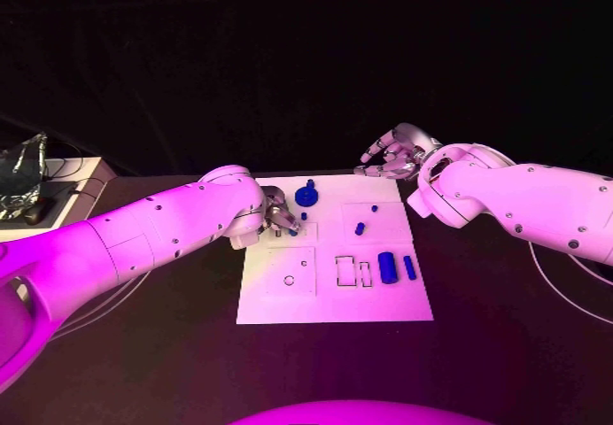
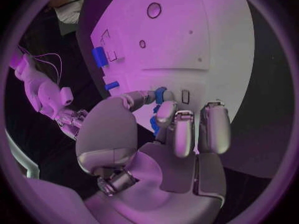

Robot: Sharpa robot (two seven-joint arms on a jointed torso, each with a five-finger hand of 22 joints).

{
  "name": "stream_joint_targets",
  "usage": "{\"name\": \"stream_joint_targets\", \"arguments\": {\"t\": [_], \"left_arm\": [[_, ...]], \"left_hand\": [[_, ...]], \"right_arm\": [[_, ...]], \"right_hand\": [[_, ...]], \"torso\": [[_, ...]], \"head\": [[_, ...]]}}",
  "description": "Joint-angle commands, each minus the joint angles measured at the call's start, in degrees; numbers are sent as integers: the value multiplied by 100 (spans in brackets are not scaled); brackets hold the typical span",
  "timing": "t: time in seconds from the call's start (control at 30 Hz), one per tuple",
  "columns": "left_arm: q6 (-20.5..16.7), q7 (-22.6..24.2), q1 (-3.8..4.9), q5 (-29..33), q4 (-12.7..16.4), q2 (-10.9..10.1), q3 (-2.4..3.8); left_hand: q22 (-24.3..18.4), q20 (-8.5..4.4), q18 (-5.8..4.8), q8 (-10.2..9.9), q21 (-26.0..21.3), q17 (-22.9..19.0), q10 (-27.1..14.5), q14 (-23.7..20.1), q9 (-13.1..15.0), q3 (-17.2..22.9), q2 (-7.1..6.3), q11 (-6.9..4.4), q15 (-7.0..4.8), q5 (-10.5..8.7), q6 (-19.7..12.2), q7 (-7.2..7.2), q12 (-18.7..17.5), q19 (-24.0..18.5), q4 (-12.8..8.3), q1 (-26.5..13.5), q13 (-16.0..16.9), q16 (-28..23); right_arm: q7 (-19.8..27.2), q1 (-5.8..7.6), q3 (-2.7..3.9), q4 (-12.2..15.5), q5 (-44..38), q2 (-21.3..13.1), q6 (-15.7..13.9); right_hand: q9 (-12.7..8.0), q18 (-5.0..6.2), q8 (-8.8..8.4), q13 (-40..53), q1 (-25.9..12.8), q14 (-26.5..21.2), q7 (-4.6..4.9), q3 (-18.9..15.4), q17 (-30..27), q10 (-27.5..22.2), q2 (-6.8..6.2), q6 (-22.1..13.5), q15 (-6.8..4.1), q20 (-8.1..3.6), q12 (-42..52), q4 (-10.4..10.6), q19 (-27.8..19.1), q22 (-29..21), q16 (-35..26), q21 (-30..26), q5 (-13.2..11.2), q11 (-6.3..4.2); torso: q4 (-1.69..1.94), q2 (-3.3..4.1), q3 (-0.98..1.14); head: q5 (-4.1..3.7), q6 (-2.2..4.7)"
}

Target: Assemble the parts on the task board

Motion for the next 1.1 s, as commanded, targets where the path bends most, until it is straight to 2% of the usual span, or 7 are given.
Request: {"name": "stream_joint_targets", "arguments": {"t": [0.03, 0.3, 0.63, 0.77, 0.9, 1.03, 1.1], "left_arm": [[128, 8, -25, 11, -2, 43, -12], [128, 10, -26, 3, -24, 56, -13], [101, 14, -26, -51, -50, 55, -16], [97, 14, -26, -63, -49, 45, -17], [98, 16, -26, -108, -45, 27, -17], [105, 18, -26, -128, -40, 8, -17], [112, 18, -26, -132, -36, -5, -17]], "left_hand": [[-4, -31, -64, -28, 9, 1509, 37, 594, -6, 695, 91, -2, -34, -24, 249, -208, -30, -5, -747, 20, 13, 19], [10, -46, -68, -68, 9, 1509, 56, 594, 10, 507, 83, -21, -50, -45, 297, -236, -32, 7, -699, -19, 23, 19], [14, -80, -70, -214, -5, 1509, 61, 594, 27, -60, -3, -58, -83, -74, 404, -288, -33, 20, -448, -138, 58, 19], [16, -90, -71, -282, -12, 1509, 55, 594, 37, -502, -93, -66, -92, -95, 483, -299, -27, 26, -279, -187, 80, 19], [8, -90, -71, -345, -23, 1509, 36, 594, 59, -928, -163, -60, -91, -114, 528, -294, -34, 25, -109, -179, 81, 19], [13, -92, -71, -385, -26, 1509, 33, 594, 77, -1181, -193, -58, -88, -115, 544, -289, -30, 30, 4, -138, 95, 19], [16, -92, -71, -392, -26, 1509, 30, 594, 85, -1251, -198, -57, -88, -116, 552, -289, -32, 32, 41, -126, 92, 19]], "right_arm": [[24, -2, 1, 7, -55, -2, 73], [24, -2, 1, 7, -55, -7, 72], [24, -2, 1, 10, -55, -18, 68], [25, -2, 1, 12, -55, -24, 63], [28, -2, 1, 14, -55, -27, 58], [30, -2, 1, 14, -55, -31, 55], [33, -2, 1, 14, -55, -32, 54]], "right_hand": [[8, -82, 35, 1424, -24, 598, 0, 39, 1509, 517, -4, -33, -39, -42, -34, 4, 600, 1507, 37, 35, 8, -16], [22, -82, 44, 1421, -43, 598, 0, 42, 1509, 514, -1, -38, -38, -41, -37, 4, 600, 1507, 37, 35, 13, -16], [26, -81, 45, 1414, -48, 598, 0, 43, 1509, 507, -1, -41, -38, -41, -44, 4, 598, 1505, 37, 31, 13, -16], [26, -81, 45, 1414, -48, 598, 0, 43, 1509, 507, -1, -41, -38, -41, -44, 4, 598, 1505, 37, 31, 13, -16], [26, -81, 45, 1414, -48, 598, 0, 43, 1509, 507, -1, -41, -38, -41, -44, 4, 598, 1505, 37, 31, 13, -16], [26, -81, 45, 1414, -48, 598, 0, 43, 1509, 507, -1, -41, -38, -41, -44, 4, 598, 1505, 37, 31, 13, -16], [50, -80, 55, 1409, -41, 598, 1, 78, 1509, 501, 14, -61, -39, -40, -50, -1, 596, 1502, 37, 27, 172, -16]], "torso": [[3, 1, -1], [3, 0, -4], [5, 3, -6], [7, 4, -2], [7, 1, -7], [6, 1, -5], [6, 1, -7]], "head": [[-8, -5], [-15, -17], [-26, -25], [-33, -28], [-31, -35], [-29, -35], [-30, -35]]}}
